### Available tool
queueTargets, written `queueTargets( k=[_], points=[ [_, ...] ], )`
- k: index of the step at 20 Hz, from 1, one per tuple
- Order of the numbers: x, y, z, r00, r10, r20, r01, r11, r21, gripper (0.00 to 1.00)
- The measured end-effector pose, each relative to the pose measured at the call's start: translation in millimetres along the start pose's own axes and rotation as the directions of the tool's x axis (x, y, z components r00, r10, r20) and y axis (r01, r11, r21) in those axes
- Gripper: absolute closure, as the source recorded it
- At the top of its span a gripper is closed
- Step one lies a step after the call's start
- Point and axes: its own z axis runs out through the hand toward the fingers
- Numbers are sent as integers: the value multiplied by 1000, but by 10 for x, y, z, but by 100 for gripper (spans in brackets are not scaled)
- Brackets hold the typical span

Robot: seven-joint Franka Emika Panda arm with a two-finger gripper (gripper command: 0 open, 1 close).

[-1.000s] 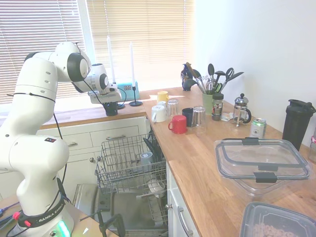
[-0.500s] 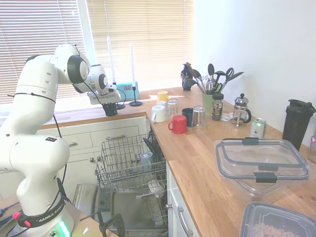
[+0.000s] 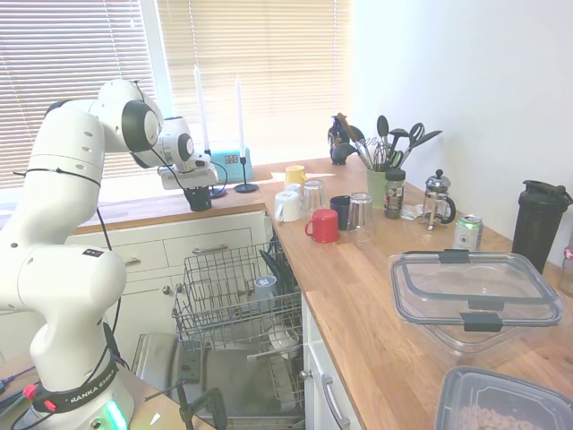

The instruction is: Move a mug from dishwasher to table

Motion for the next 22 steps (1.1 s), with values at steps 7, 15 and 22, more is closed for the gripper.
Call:
queueTargets(
  k=[7, 15, 22],
  points=[
    [16, -2, -71, 1000, 7, -8, -7, 1000, 7, 0],
    [28, 172, -427, 999, 28, -35, -27, 999, 26, 0],
    [-311, 721, -674, 998, 50, -48, -49, 998, 26, 0]
  ],
)
